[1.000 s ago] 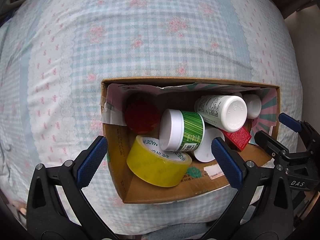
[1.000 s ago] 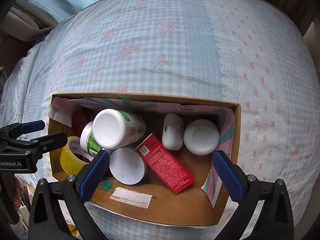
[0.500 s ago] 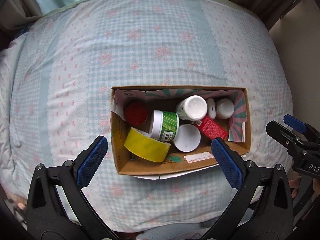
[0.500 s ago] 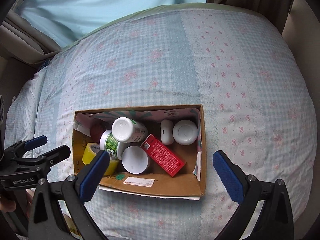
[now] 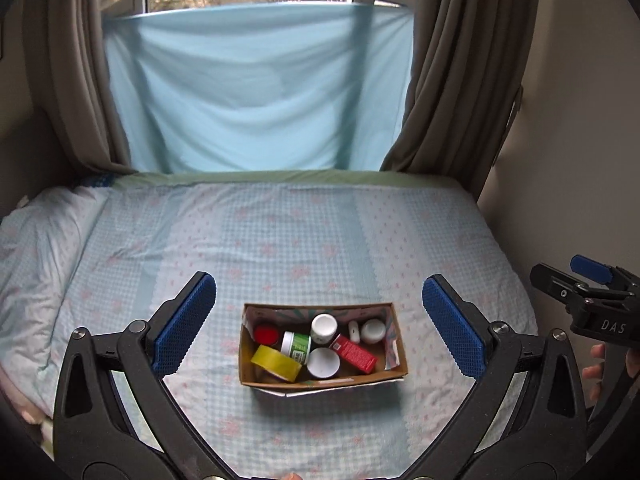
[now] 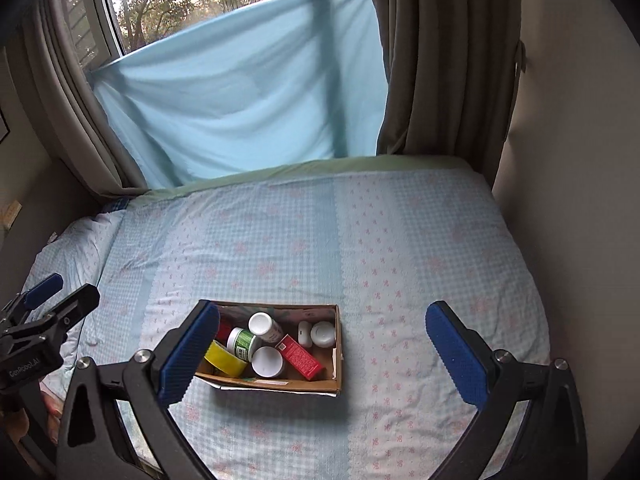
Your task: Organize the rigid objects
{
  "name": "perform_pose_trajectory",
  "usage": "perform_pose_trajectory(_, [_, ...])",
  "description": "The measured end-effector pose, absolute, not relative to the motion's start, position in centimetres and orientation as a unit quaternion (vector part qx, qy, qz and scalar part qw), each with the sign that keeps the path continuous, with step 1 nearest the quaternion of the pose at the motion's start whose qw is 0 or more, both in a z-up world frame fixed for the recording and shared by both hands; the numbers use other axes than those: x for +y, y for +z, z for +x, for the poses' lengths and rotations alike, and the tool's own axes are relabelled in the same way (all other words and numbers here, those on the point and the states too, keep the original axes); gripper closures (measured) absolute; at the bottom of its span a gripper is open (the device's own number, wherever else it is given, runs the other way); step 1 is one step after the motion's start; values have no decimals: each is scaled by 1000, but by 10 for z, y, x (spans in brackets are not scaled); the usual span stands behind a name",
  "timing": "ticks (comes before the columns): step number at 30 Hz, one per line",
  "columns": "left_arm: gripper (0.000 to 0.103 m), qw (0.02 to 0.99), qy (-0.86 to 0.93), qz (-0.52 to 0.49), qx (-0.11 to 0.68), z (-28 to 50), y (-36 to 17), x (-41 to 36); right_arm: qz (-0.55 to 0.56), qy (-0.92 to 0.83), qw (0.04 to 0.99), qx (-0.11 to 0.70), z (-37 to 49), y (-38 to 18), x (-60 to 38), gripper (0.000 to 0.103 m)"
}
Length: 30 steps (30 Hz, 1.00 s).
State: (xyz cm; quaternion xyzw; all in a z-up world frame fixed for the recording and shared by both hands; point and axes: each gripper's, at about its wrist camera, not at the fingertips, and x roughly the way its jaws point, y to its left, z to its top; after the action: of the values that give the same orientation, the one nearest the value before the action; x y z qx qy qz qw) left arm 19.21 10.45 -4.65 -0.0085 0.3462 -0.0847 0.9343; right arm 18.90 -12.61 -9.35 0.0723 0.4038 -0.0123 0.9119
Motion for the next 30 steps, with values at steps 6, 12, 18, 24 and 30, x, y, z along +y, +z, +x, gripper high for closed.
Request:
perform_pose_trajectory(6, [0, 956, -71, 15, 286, 146, -12, 89, 53, -15, 937, 344, 137, -45, -126, 0])
perform_pose_trajectory(12, [0, 959, -72, -9, 274, 114, -5, 87, 25, -25, 953, 301, 97, -23, -125, 0])
perform_pose_trajectory(18, [0, 963, -68, -9, 261, 91, -7, 80, 13, -26, 955, 296, 77, -26, -123, 0])
perform_pose_trajectory(24, [0, 966, -72, -18, 248, 81, -4, 74, 14, -27, 959, 283, 71, -22, -127, 0])
perform_pose_trajectory(30, [0, 968, -72, -14, 240, 78, 0, 68, 14, -27, 959, 280, 68, -21, -130, 0])
